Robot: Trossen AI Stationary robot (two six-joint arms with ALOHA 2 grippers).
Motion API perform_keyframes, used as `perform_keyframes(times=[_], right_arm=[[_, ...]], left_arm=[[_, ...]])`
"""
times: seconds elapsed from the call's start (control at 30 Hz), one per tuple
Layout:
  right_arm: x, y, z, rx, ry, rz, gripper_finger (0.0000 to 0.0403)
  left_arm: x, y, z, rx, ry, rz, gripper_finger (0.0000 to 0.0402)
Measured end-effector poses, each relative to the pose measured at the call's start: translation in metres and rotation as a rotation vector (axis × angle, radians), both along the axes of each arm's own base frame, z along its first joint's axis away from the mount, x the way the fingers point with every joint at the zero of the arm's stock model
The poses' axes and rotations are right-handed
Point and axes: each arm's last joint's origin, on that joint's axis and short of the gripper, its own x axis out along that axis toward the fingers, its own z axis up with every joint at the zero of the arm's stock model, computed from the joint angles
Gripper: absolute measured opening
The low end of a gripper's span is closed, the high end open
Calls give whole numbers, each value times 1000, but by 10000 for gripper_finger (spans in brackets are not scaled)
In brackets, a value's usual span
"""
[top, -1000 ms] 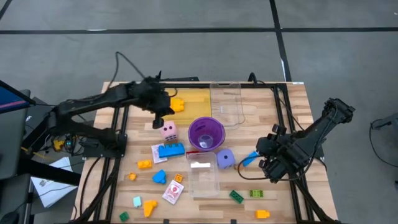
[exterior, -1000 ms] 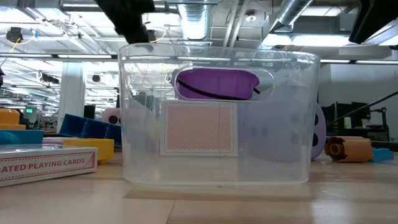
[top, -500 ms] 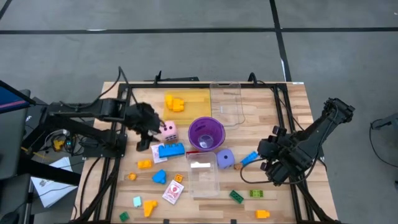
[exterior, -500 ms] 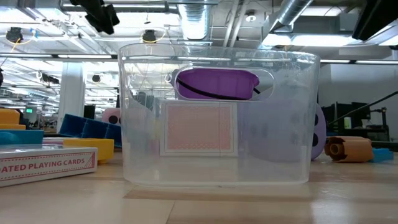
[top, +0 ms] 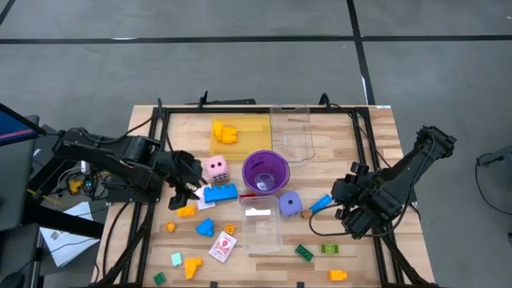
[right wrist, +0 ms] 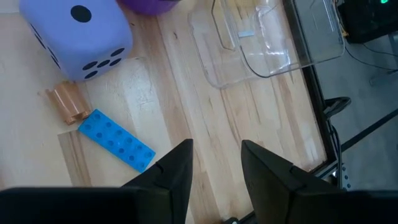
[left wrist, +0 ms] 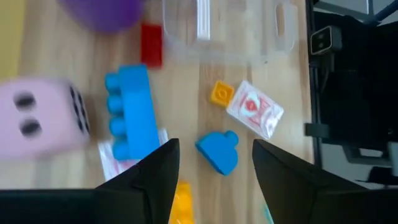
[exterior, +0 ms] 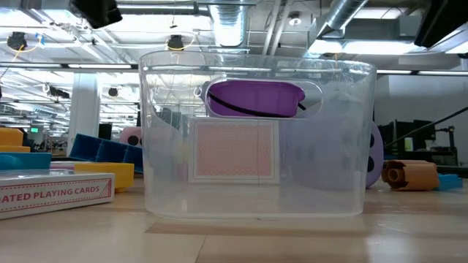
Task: Pick & Place Toys
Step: Put the yellow game piece into the yellow bin
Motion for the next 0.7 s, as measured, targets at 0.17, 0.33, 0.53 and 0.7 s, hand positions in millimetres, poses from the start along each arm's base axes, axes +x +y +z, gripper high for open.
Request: perform_keyframes(times=[0.17,0.33,0.53,0.7], right_arm=[[0,0,0,-15,-9,8,129],[1,-1,1,-54,-39,22,129],[2,-1,2,-97,-59,47,129],[3,-2,3,-119,-65,61,129]], left_arm=[[-11,-12,-4,-68,128,87,183],[-21,-30,-8,-52,168,87,171],[-30,-45,-34,14,220,145,171],[-34,-50,-67,95,203,188,182]])
